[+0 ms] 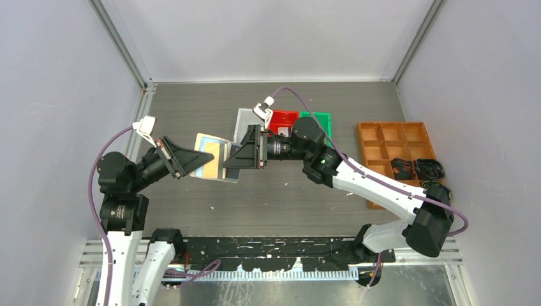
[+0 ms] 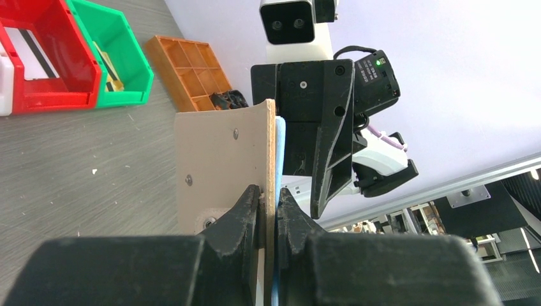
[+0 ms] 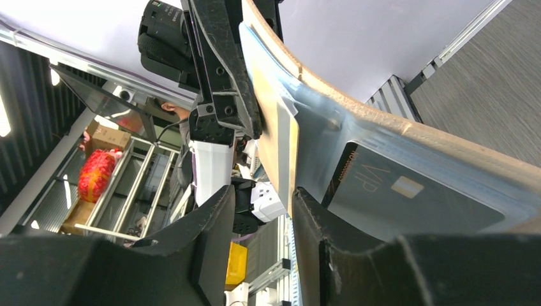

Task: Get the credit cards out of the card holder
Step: Remove the credit card from the card holder.

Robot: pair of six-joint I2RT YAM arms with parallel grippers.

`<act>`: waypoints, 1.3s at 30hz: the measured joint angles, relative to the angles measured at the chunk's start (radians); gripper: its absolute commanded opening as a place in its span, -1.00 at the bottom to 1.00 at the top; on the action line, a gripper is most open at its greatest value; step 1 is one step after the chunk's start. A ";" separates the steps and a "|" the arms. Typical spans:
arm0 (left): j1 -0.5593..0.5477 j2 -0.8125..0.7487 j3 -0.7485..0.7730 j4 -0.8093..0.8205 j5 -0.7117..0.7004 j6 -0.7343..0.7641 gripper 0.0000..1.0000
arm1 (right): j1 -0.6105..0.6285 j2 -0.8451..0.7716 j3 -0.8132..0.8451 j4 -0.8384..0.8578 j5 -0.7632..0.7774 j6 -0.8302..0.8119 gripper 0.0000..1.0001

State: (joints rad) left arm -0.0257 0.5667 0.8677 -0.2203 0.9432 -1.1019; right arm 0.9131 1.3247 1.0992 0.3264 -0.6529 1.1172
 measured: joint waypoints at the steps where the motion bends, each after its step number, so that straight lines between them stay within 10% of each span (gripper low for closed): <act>1: 0.000 -0.001 0.000 0.000 0.000 0.000 -1.00 | 0.000 0.004 0.000 0.004 -0.002 0.002 -0.14; 25: 0.002 -0.002 0.015 0.000 -0.005 -0.018 -1.00 | 0.002 0.028 -0.004 0.018 0.005 -0.004 -0.18; 39: 0.002 -0.009 0.019 0.008 -0.008 -0.016 -1.00 | 0.016 0.051 -0.019 0.163 -0.007 0.119 -0.89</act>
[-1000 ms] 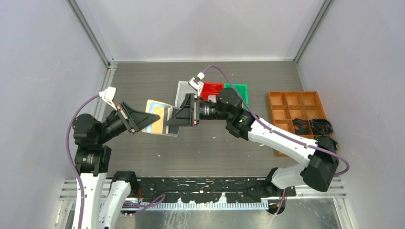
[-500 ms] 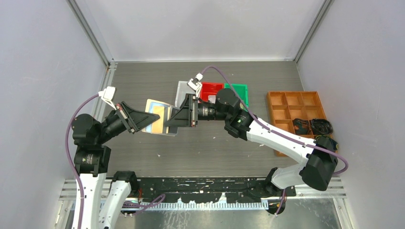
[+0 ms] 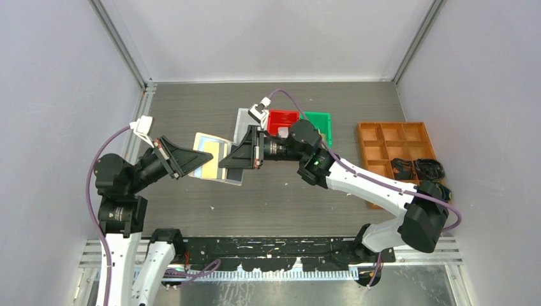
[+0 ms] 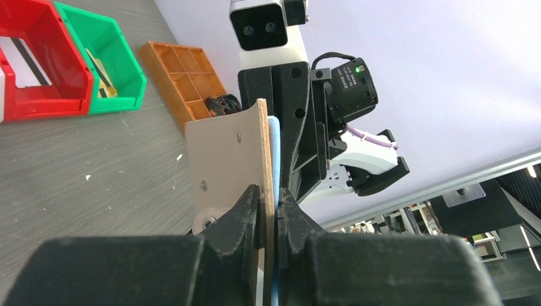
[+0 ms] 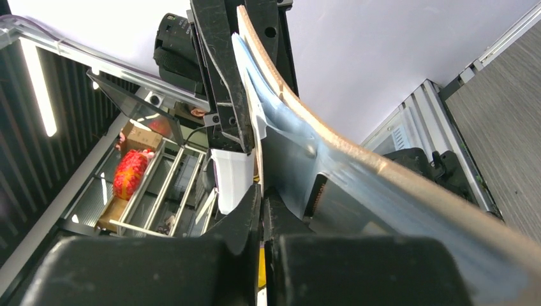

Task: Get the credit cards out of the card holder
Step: Remove the credit card from the card holder.

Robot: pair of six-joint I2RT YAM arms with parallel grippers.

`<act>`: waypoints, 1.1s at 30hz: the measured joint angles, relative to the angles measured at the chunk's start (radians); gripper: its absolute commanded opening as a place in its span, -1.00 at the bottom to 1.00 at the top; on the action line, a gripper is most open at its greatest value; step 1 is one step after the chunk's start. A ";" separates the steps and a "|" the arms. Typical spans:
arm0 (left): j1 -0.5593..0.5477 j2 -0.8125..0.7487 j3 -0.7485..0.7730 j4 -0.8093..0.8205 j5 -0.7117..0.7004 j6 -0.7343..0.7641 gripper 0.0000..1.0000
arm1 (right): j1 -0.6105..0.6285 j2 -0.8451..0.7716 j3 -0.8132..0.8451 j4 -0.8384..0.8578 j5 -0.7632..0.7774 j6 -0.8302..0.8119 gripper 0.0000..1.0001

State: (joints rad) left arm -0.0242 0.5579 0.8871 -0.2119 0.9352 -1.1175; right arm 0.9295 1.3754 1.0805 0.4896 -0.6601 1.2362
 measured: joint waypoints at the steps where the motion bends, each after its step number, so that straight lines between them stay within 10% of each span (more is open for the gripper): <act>1: 0.000 0.000 0.001 -0.001 0.001 0.000 -0.99 | 0.000 0.000 -0.005 0.006 0.000 0.000 -0.89; 33: -0.008 0.011 0.027 -0.021 0.036 -0.053 -0.73 | 0.011 -0.037 -0.105 0.148 0.050 0.024 -0.90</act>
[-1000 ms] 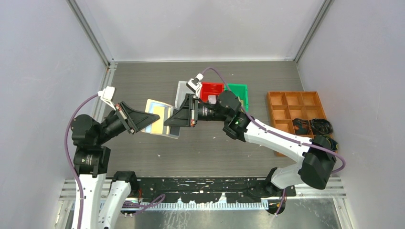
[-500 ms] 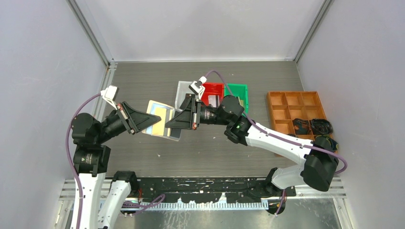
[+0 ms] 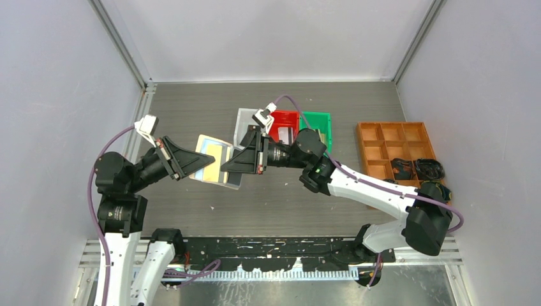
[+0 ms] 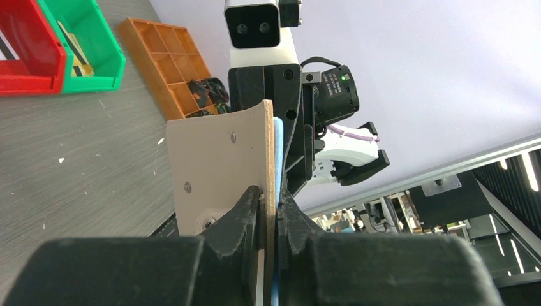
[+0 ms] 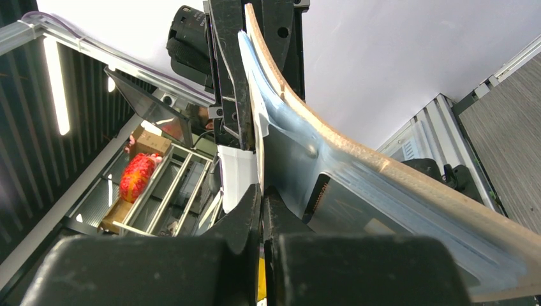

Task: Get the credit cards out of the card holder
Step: Remove the credit card from the card holder.

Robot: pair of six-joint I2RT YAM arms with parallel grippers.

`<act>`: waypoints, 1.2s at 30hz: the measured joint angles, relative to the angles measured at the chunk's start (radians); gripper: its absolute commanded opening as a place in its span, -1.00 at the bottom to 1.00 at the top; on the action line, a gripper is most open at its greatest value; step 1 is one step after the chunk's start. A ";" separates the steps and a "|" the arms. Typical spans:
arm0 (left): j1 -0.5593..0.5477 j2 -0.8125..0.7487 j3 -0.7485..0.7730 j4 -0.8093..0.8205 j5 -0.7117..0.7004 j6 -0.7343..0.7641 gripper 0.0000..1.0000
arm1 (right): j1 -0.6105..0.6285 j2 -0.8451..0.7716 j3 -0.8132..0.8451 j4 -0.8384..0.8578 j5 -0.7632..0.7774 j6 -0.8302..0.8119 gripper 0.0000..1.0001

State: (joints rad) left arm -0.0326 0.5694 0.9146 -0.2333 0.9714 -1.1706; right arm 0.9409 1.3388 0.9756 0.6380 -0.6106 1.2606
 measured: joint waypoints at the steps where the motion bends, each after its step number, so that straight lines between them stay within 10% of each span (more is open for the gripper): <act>1: 0.000 0.000 0.000 -0.003 0.001 -0.001 -0.71 | 0.000 -0.001 -0.004 0.005 0.002 0.000 -0.90; 7: 0.003 0.000 0.000 0.012 -0.002 -0.013 -0.56 | -0.002 -0.024 -0.027 0.003 0.002 -0.001 -0.91; 12: 0.003 0.000 0.000 0.019 -0.002 -0.026 -1.00 | -0.004 -0.032 -0.037 0.002 0.002 -0.001 -0.92; 24: 0.003 0.000 0.000 0.019 -0.002 -0.027 -1.00 | -0.009 -0.060 -0.066 0.004 0.006 -0.002 -0.86; 36: 0.003 0.000 0.019 0.022 -0.003 -0.030 -1.00 | -0.009 -0.053 -0.069 0.013 0.002 0.024 -0.38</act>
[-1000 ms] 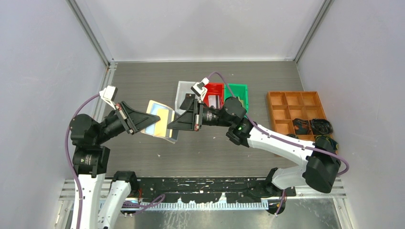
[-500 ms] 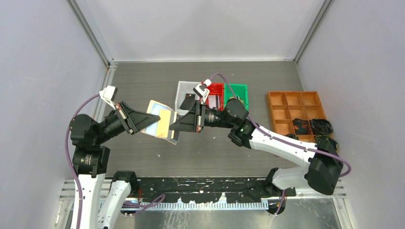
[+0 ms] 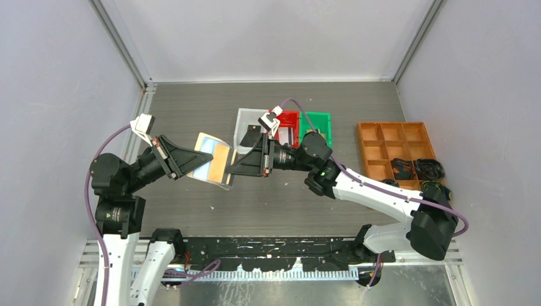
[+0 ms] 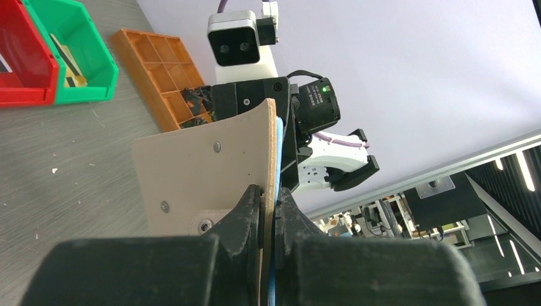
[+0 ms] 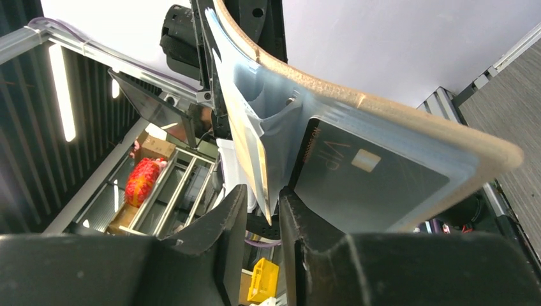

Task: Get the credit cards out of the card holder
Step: Remove the credit card from the card holder.

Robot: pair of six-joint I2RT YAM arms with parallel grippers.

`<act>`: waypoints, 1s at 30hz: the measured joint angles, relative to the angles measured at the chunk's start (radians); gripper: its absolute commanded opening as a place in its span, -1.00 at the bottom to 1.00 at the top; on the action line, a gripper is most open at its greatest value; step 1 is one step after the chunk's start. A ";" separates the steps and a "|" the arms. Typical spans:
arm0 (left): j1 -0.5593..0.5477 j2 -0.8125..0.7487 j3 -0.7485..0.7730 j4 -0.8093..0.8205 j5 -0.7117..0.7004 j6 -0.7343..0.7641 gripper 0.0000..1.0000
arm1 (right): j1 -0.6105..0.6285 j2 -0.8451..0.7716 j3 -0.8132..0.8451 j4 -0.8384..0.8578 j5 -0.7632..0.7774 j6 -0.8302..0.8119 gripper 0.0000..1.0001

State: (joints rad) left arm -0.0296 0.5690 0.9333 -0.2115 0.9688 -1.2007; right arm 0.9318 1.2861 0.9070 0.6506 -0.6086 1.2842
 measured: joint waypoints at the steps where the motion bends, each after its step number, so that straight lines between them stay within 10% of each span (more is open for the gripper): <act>1: 0.000 0.000 0.000 0.001 0.000 0.000 -1.00 | 0.000 0.001 -0.002 0.009 0.000 0.006 -0.39; 30: 0.000 0.010 0.042 0.001 -0.008 -0.007 -1.00 | -0.043 -0.051 -0.084 0.153 0.017 0.106 -0.99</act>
State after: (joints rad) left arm -0.0296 0.5789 0.9752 -0.2108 0.9607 -1.2076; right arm 0.8886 1.2350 0.8227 0.8036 -0.5915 1.3899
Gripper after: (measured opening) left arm 0.054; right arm 0.046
